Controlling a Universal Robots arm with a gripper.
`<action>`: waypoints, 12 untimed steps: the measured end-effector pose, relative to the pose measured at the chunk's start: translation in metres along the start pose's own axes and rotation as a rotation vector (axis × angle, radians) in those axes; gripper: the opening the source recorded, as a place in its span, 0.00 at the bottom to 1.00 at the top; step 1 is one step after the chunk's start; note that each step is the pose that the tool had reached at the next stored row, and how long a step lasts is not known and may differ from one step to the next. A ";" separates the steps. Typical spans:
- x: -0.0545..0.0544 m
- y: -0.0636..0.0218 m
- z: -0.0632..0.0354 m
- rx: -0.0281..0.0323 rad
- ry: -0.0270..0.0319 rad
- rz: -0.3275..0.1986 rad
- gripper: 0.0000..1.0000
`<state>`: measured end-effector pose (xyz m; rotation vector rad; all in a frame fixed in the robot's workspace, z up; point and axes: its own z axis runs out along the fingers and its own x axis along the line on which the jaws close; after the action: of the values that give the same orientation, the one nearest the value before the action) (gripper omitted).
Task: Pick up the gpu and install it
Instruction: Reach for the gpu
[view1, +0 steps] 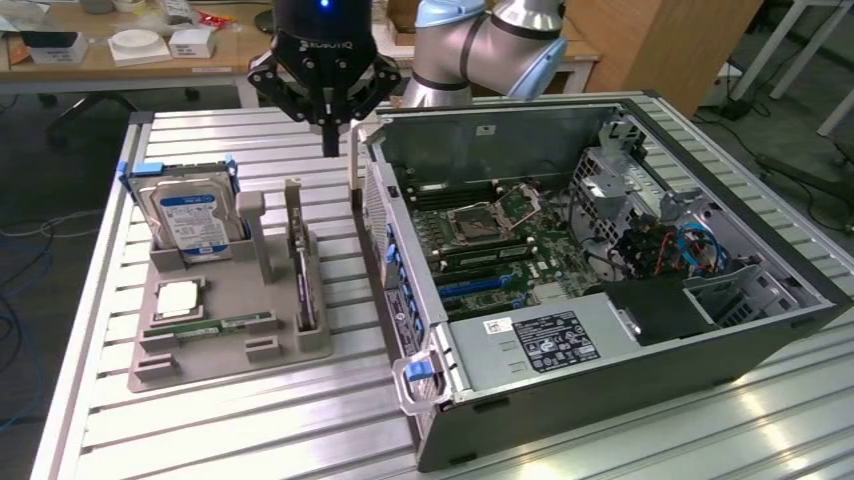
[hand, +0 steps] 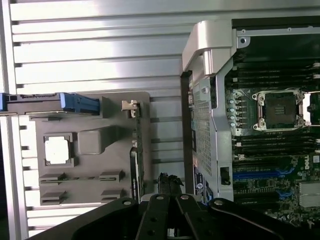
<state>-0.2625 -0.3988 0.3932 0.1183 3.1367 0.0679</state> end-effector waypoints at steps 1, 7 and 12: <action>0.001 -0.0001 0.0000 0.0000 0.0003 0.000 0.10; 0.009 -0.0007 0.0001 0.0000 0.0012 0.000 0.10; 0.015 -0.0012 0.0001 0.0001 0.0024 0.000 0.10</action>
<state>-0.2780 -0.3988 0.3931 0.1185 3.1390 0.0679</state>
